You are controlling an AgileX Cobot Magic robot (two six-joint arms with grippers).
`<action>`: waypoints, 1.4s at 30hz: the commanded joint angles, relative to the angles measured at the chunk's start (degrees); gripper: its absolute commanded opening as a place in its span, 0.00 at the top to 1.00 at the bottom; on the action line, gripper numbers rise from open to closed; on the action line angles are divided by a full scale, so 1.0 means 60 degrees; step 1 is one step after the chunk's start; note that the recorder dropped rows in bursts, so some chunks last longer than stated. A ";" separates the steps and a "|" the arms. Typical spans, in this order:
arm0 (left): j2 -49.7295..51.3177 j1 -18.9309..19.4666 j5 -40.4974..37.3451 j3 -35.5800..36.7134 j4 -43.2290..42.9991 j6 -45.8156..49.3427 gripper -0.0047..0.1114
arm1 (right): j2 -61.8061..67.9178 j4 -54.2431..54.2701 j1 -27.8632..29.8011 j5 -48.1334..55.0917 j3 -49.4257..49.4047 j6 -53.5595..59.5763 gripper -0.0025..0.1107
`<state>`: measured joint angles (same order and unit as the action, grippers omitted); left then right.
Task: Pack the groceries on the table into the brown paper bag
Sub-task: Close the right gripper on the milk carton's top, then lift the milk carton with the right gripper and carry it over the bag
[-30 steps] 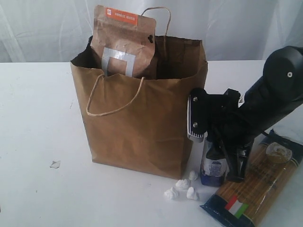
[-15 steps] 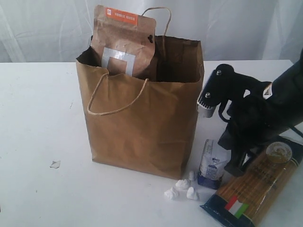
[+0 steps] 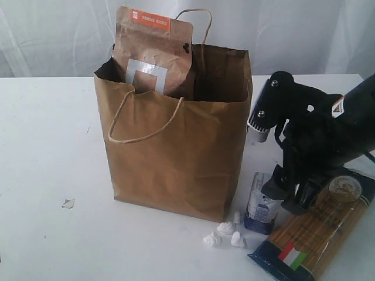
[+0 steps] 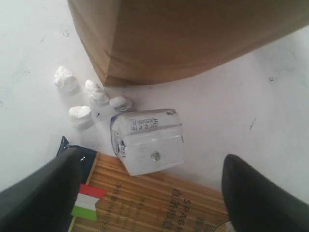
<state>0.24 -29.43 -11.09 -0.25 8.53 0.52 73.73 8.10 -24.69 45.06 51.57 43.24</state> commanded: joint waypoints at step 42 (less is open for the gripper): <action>-0.0040 0.0030 -0.0001 0.0042 0.0054 -0.0087 0.96 | 0.1079 0.0312 0.0024 -0.0109 -0.0045 -0.0956 0.98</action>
<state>0.24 -29.43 -11.09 -0.25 8.53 0.52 83.31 10.34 -24.69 42.43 51.39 40.02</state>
